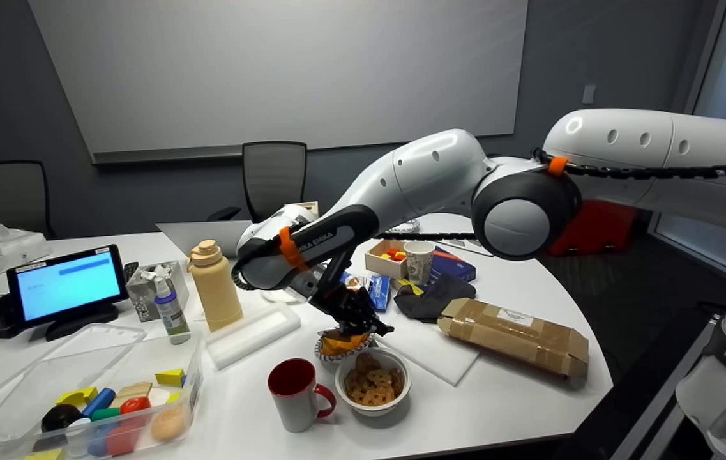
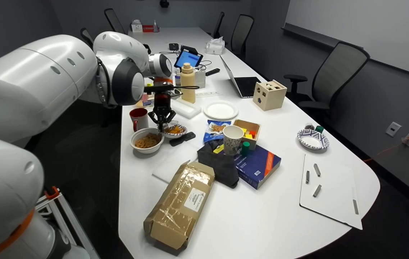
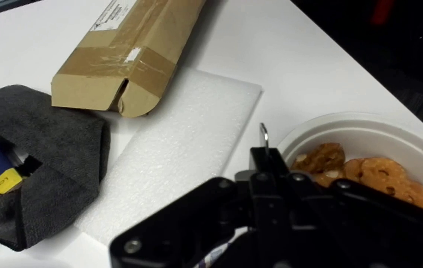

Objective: Use the spatula to stir in the bowl

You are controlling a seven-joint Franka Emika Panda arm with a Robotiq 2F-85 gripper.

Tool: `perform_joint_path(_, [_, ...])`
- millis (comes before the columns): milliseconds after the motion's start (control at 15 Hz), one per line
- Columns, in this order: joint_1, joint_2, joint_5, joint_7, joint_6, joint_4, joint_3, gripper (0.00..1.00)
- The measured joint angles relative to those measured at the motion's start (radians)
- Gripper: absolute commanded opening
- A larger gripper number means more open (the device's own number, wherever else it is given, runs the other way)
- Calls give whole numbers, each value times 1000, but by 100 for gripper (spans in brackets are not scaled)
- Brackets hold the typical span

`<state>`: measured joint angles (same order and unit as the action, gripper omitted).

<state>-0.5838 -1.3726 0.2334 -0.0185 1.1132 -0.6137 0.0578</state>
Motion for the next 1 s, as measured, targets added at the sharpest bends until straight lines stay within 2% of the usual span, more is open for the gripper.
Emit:
perform_joint_path(400, [-29,-20,45,-7,23,16,-34,1])
perform_joint_path(1000, [-19,-50,80,-7,85,40,-81,1])
